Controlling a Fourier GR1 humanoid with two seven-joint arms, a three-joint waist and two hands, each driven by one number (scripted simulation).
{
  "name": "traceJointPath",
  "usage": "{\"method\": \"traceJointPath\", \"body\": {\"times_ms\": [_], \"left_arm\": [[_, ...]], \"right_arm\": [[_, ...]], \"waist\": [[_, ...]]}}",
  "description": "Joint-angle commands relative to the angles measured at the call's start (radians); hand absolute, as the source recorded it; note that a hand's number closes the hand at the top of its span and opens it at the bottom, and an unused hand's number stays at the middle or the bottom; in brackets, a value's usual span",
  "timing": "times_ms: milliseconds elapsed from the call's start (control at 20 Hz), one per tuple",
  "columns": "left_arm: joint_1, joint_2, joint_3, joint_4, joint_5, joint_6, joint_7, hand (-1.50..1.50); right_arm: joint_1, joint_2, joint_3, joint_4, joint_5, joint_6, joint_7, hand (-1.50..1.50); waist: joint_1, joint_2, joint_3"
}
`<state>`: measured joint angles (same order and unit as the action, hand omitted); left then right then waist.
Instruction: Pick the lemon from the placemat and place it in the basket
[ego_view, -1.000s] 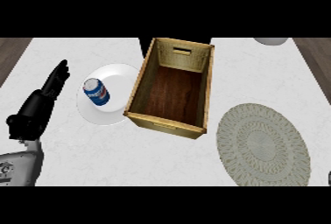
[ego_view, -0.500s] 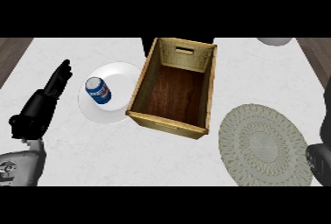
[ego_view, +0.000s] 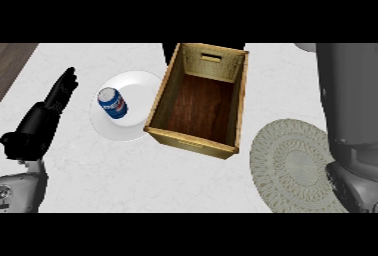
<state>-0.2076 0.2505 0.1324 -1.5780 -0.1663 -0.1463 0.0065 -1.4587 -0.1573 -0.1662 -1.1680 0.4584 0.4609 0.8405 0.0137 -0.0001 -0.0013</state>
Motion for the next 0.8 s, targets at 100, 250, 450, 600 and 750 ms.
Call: {"method": "traceJointPath", "body": {"times_ms": [100, 250, 450, 600, 750], "left_arm": [[0.017, -0.019, -0.007, -0.031, -0.004, 0.011, 0.022, 0.0], [-0.004, -0.014, -0.009, 0.018, -0.014, 0.008, -0.01, 0.0], [0.011, -0.012, 0.001, 0.006, 0.001, -0.002, -0.002, 0.0], [-0.012, 0.004, 0.012, -0.01, 0.006, -0.009, 0.021, 0.0], [0.039, -0.019, -0.003, -0.008, -0.013, 0.008, -0.023, 0.0]], "right_arm": [[-0.008, 0.01, 0.075, 0.012, 0.017, 0.087, 0.109, 1.5], [0.016, -0.021, 0.153, 0.084, 0.078, 0.134, 0.05, 1.5], [-0.027, -0.048, 0.192, 0.108, 0.116, 0.166, 0.035, 1.5], [0.028, -0.074, 0.213, 0.149, 0.107, 0.217, -0.067, 1.5], [0.013, -0.037, 0.143, 0.144, 0.037, 0.232, -0.006, -1.5]], "waist": [[-0.011, -0.005, 0.001], [-0.01, 0.001, 0.0], [-0.005, -0.001, 0.0], [-0.003, 0.001, 0.001], [-0.004, -0.001, 0.001]]}}
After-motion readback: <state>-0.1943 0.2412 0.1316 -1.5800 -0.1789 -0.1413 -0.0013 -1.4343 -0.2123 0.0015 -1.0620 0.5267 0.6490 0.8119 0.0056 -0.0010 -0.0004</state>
